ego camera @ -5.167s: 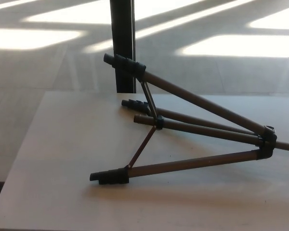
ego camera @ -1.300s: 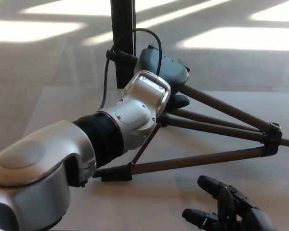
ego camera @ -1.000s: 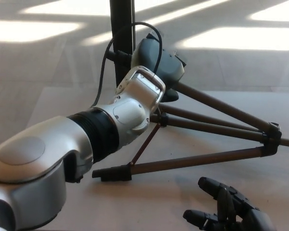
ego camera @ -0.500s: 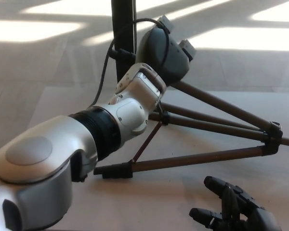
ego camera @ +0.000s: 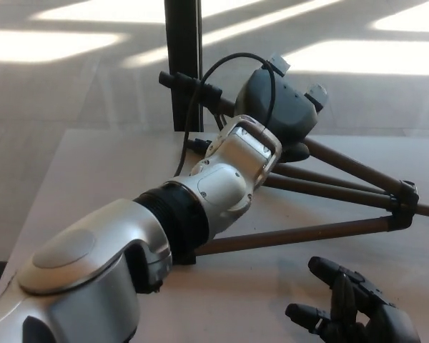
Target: Use both hands of the robot to pick up the tripod lying in the middle of the desk and make it stand upright on the desk
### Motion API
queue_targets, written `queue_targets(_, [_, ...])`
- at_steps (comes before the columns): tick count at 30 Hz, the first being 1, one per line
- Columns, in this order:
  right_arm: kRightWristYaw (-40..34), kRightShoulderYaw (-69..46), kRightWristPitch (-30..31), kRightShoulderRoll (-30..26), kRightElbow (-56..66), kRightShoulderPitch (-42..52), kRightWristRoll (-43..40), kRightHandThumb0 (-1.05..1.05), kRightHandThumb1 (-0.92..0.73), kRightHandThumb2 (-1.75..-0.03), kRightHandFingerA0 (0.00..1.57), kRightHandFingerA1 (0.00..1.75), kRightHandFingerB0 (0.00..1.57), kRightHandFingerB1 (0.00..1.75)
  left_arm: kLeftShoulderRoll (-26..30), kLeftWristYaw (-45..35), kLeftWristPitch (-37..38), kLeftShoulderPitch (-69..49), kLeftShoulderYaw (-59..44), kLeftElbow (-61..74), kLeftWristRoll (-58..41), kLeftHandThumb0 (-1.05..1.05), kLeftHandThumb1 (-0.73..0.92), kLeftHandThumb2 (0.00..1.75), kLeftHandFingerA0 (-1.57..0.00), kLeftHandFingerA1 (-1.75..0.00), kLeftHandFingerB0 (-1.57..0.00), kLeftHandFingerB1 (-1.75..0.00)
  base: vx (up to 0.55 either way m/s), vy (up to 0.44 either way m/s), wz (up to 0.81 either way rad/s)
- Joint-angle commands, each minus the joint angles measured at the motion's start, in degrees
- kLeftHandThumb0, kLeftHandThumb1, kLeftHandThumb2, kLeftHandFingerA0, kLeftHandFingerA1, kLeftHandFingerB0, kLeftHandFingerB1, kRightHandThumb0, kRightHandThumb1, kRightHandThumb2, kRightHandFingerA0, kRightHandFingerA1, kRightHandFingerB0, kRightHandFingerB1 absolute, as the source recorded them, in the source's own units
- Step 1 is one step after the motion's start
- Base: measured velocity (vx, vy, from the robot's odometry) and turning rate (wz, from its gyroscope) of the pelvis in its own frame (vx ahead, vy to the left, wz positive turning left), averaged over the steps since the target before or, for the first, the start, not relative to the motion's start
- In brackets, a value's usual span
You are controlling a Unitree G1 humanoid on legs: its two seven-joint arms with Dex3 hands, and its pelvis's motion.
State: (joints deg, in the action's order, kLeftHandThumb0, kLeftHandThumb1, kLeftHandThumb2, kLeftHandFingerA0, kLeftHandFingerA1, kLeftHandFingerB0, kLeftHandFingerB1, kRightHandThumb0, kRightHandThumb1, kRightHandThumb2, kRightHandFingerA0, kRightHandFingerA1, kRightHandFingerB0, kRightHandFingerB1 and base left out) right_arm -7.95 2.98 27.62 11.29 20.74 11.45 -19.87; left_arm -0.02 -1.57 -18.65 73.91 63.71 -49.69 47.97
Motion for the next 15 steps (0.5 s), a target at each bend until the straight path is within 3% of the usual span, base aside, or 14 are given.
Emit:
queue_targets(1, [-1.62, -0.43, -1.7, 1.88, -0.85, -0.22, 0.96, -0.89, -0.78, -0.64, 0.56, 0.99, 0.59, 0.53, -2.66, -31.79, -4.41, 4.65, -13.84, -4.14, -14.09, -0.94, 0.53, 0.97, 0.0, -0.21, 0.0, 0.0, 0.0, 0.0, 0.0])
queue_targets(2, [-2.0, 0.19, -1.7, 1.82, -0.72, 0.17, 1.71, -0.84, -0.59, -1.07, 0.65, 0.94, 0.52, 0.6, -1.89, -33.34, -3.7, 5.58, -13.91, -4.82, -13.98, -0.88, 0.48, 0.97, 0.0, -0.25, 0.0, -0.01, 0.0, 0.0, 0.0])
queue_targets(3, [-2.16, 0.46, -1.7, 1.78, -0.67, 0.33, 2.02, -0.84, -0.59, -1.07, 0.65, 0.94, 0.52, 0.6, -1.6, -34.13, -3.34, 5.96, -14.14, -5.15, -13.75, -0.88, 0.48, 0.97, 0.0, -0.25, 0.0, -0.01, 0.0, 0.0, 0.0])
queue_targets(4, [-2.12, 0.51, -1.6, 1.82, -0.63, 0.48, 1.89, -0.84, -0.59, -1.07, 0.65, 0.95, 0.51, 0.6, -0.84, -34.98, -2.72, 6.2, -14.0, -4.82, -13.49, -1.03, 0.55, 0.6, 0.0, -0.03, 0.0, -0.03, 0.0, 0.0, 0.0])
queue_targets(5, [-2.17, 0.77, -1.5, 2.0, -0.43, 0.84, 1.78, -0.89, -0.78, -0.64, 0.57, 1.0, 0.58, 0.52, 0.75, -33.97, -0.79, 6.33, -11.92, -4.94, -10.65, -0.94, 0.48, 0.99, 0.0, -0.21, 0.0, -0.01, 0.0, 0.0, 0.0])
queue_targets(6, [-2.04, 1.0, -1.5, 1.99, -0.31, 1.07, 1.72, -0.88, -0.78, -0.64, 0.55, 0.99, 0.55, 0.51, 1.56, -32.89, -0.17, 6.19, -10.77, -4.92, -8.86, -0.92, 0.48, 0.96, 0.0, -0.22, 0.0, -0.04, 0.0, 0.0, 0.0])
queue_targets(7, [-1.69, 1.36, -1.42, 1.98, -0.15, 1.4, 1.47, -0.86, -0.59, -1.0, 0.56, 0.91, 0.52, 0.59, 2.73, -30.84, 0.81, 5.62, -8.93, -4.65, -6.17, -1.04, 0.43, 0.82, 0.0, -0.11, -0.03, -0.11, 0.0, 0.0, 0.0])
queue_targets(9, [-1.67, 1.46, -1.39, 1.99, -0.11, 1.49, 1.37, -0.86, -0.59, -1.0, 0.56, 0.91, 0.52, 0.59, 3.04, -30.49, 1.33, 5.47, -8.5, -4.59, -5.24, -1.04, 0.43, 0.82, 0.0, -0.11, -0.03, -0.11, 0.0, 0.0, 0.0])
queue_targets(10, [-1.7, 1.57, -1.12, 1.97, 0.34, 1.78, 1.25, -0.87, -0.78, -0.64, 0.53, 0.98, 0.54, 0.5, 3.76, -29.1, 3.08, 5.31, -5.83, -4.62, -2.32, -1.0, 0.55, 1.0, 0.0, -0.17, 0.0, -0.02, 0.0, 0.0, 0.0])
queue_targets(11, [-1.72, 1.6, -1.1, 1.96, 0.38, 1.82, 1.23, -0.87, -0.78, -0.64, 0.53, 0.98, 0.54, 0.5, 3.83, -29.06, 3.3, 5.3, -5.61, -4.62, -1.91, -1.0, 0.55, 1.0, 0.0, -0.17, 0.0, -0.02, 0.0, 0.0, 0.0])
queue_targets(12, [-1.98, 1.68, -1.2, 2.11, 0.47, 1.74, 1.38, -0.88, -0.78, -0.64, 0.53, 0.98, 0.54, 0.5, 4.38, -25.88, 4.53, 4.38, -2.45, -5.09, 1.69, -0.94, 0.59, 0.6, 0.0, -0.2, 0.0, -0.24, 0.0, 0.0, 0.0])
queue_targets(13, [-1.5, 1.75, -1.9, 2.05, 0.45, 1.89, 1.26, -0.85, -0.77, -0.64, 0.5, 0.98, 0.51, 0.49, 5.47, -22.84, 6.85, 3.51, 0.42, -5.02, 4.65, -0.89, 0.5, 0.97, -0.02, -0.24, -0.06, -0.11, 0.0, 0.0, 0.0])
queue_targets(14, [-1.29, 1.78, -2.2, 2.0, 0.44, 1.95, 1.2, -0.85, -0.77, -0.64, 0.5, 0.98, 0.51, 0.49, 5.92, -21.74, 7.79, 3.22, 1.58, -4.96, 5.68, -0.89, 0.5, 0.97, -0.02, -0.24, -0.06, -0.11, 0.0, 0.0, 0.0])
queue_targets(15, [-1.73, 1.77, -2.06, 2.27, 0.66, 1.86, 1.19, -0.85, -0.77, -0.63, 0.51, 0.98, 0.53, 0.5, 6.11, -22.01, 7.99, 2.18, 3.03, -4.77, 6.53, -1.05, 0.55, 0.7, 0.0, -0.31, 0.0, -0.27, 0.0, 0.0, 0.0])
